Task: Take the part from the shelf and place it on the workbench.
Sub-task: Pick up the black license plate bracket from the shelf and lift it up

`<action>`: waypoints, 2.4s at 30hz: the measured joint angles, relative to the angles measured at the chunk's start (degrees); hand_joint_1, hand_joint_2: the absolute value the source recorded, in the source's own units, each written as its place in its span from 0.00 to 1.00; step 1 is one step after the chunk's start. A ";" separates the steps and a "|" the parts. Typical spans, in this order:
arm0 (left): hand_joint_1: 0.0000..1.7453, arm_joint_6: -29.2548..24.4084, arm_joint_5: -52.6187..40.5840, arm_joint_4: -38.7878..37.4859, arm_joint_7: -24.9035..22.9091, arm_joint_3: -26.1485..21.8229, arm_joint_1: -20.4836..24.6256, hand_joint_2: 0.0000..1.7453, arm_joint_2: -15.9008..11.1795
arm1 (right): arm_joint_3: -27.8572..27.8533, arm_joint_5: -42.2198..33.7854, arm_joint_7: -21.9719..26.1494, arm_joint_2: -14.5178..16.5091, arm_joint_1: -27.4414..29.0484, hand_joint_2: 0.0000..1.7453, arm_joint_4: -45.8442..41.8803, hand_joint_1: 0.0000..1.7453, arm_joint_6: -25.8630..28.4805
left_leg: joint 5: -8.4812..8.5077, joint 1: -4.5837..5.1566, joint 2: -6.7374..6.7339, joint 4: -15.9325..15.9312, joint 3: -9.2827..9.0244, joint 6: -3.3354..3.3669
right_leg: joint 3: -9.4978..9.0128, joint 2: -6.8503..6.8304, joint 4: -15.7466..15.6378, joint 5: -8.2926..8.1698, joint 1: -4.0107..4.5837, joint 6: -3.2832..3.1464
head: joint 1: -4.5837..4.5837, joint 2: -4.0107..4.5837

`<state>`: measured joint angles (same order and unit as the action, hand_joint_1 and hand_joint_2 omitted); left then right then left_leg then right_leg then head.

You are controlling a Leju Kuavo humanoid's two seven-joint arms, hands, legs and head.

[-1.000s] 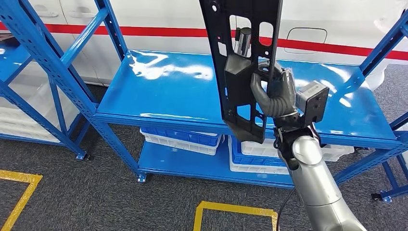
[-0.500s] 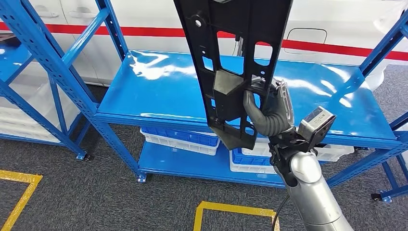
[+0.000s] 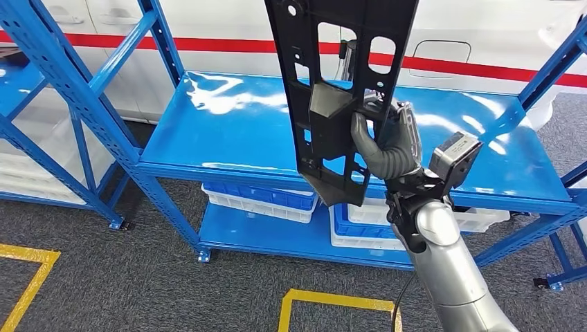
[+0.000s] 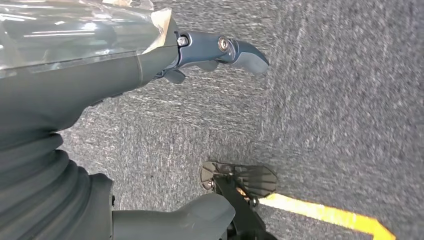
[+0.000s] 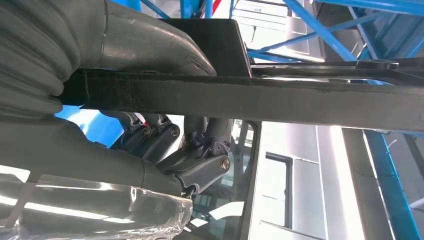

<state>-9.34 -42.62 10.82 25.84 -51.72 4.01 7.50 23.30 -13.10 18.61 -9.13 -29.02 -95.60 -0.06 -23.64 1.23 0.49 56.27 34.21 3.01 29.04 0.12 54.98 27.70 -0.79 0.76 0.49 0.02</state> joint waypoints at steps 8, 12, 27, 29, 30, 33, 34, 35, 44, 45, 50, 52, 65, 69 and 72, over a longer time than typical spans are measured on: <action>0.00 1.51 -0.33 -0.01 1.58 0.04 0.06 1.00 0.24 | -0.36 1.53 -1.51 0.11 0.48 1.00 0.26 1.00 0.08 | 0.39 -0.78 -0.16 -1.10 -0.71 0.78 | 9.70 -0.03 16.93 5.56 -0.37 0.34 | -0.21 0.00; 0.00 1.67 -0.37 0.03 1.87 0.03 0.05 1.00 0.24 | -0.63 2.26 -2.05 0.06 0.79 1.00 0.27 1.00 -0.11 | -0.67 -1.01 -0.05 0.63 -0.32 -0.75 | 4.04 -0.04 3.97 -0.47 -1.07 2.14 | -0.32 0.00; 0.00 2.04 -0.60 0.08 2.02 0.05 0.03 1.00 0.28 | -0.80 4.86 -3.41 0.94 1.06 1.00 0.23 1.00 -0.77 | -2.55 -1.60 -0.23 5.04 1.25 -2.01 | 3.55 0.30 2.87 -1.32 -0.33 -0.52 | 0.03 0.00; 0.00 1.93 -0.63 0.09 2.14 0.05 0.06 1.00 0.33 | -1.11 5.45 -3.39 1.03 1.26 1.00 0.20 1.00 -0.77 | -2.06 -1.26 -0.22 1.95 -0.23 -1.64 | 3.68 0.31 2.81 -1.34 -0.10 -0.43 | 0.00 0.00; 0.00 1.88 -0.64 0.09 2.22 0.05 0.05 1.00 0.35 | -1.31 5.66 -3.37 1.08 1.36 1.00 0.20 1.00 -0.77 | -2.00 -1.08 -0.22 1.84 -0.21 -1.50 | 3.73 0.29 2.72 -1.40 -0.01 -0.29 | 0.01 0.00; 0.00 1.79 -0.68 0.10 2.42 0.05 0.05 1.00 0.55 | -1.93 5.98 -3.35 1.19 1.50 1.00 0.20 1.00 -0.74 | -1.24 -1.31 -0.35 0.80 -0.54 -0.54 | 4.73 0.17 4.31 -0.34 0.08 0.09 | -0.08 0.00; 0.00 1.76 -0.70 0.10 2.47 0.05 0.07 1.00 0.62 | -2.21 6.09 -3.34 1.22 1.56 1.00 0.20 1.00 -0.69 | -1.01 -1.38 -0.40 0.51 -0.63 -0.24 | 5.89 0.13 6.73 0.97 0.09 -0.06 | -0.14 0.00; 0.00 1.75 -0.73 0.11 2.51 0.05 0.08 1.00 0.67 | -2.50 6.22 -3.33 1.25 1.71 1.00 0.20 1.00 -0.64 | -0.94 -1.27 -0.41 0.46 -0.59 -0.10 | 7.47 0.11 10.15 2.58 0.04 -0.31 | -0.18 0.00; 0.00 1.89 -0.83 0.11 2.84 0.05 0.06 1.00 1.09 | -3.67 7.36 -3.32 1.45 2.79 1.00 0.14 1.00 -0.27 | -1.36 -0.93 -0.23 1.81 0.10 -0.96 | 3.50 0.05 3.01 -0.66 -0.14 0.80 | -0.13 0.00; 0.00 1.89 -0.83 0.11 2.88 0.05 0.06 1.00 1.11 | -3.74 7.40 -3.32 1.50 2.80 1.00 0.13 1.00 -0.25 | -1.31 -0.92 -0.23 1.87 0.21 -1.25 | 3.46 0.12 3.04 -0.84 0.02 0.43 | -0.11 0.00; 0.00 1.89 -0.82 0.11 2.99 0.05 0.04 1.00 1.23 | -3.92 7.65 -3.33 1.60 2.69 1.00 0.13 1.00 -0.21 | -5.94 -1.60 -0.25 8.53 3.08 -2.87 | 3.70 0.03 2.72 -1.65 -0.72 -0.98 | 0.22 0.00; 0.00 1.89 -0.83 0.11 2.99 0.05 0.02 1.00 1.28 | -3.92 7.85 -3.33 1.67 2.79 1.00 0.13 1.00 -0.22 | -9.34 -1.92 -0.28 15.70 6.01 -3.49 | 3.95 -0.06 2.76 -1.81 -0.66 -1.21 | 0.32 0.00; 0.00 1.74 -1.35 0.12 3.67 0.05 0.08 1.00 1.57 | -5.11 9.25 -2.07 1.74 4.06 1.00 0.07 1.00 -0.20 | -1.39 -1.58 -0.55 0.64 -1.34 0.06 | 7.44 -0.12 8.60 1.56 -0.21 0.01 | 0.08 -0.01; 0.00 1.54 -1.65 0.13 3.73 0.05 0.06 1.00 1.66 | -5.67 9.40 -1.94 1.47 4.71 1.00 0.07 1.00 -0.13 | 0.10 -1.32 -0.62 0.73 0.79 0.45 | 9.78 -0.11 18.86 6.69 -0.19 0.06 | -0.03 0.00; 0.00 1.54 -1.92 0.13 3.73 0.05 0.06 1.00 1.84 | -5.90 9.95 -1.62 1.39 4.68 1.00 0.07 1.00 -0.08 | 1.14 -1.23 -0.61 0.99 2.15 -0.08 | 2.48 -0.12 9.05 3.93 -0.18 1.34 | -0.07 0.00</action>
<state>-7.80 -44.54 10.95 29.57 -51.66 4.08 9.34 17.40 -3.15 16.99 -7.74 -24.34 -95.54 -0.14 -22.50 -0.01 -0.12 57.26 36.36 2.92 31.52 0.00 64.02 31.63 -0.97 2.10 0.42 0.02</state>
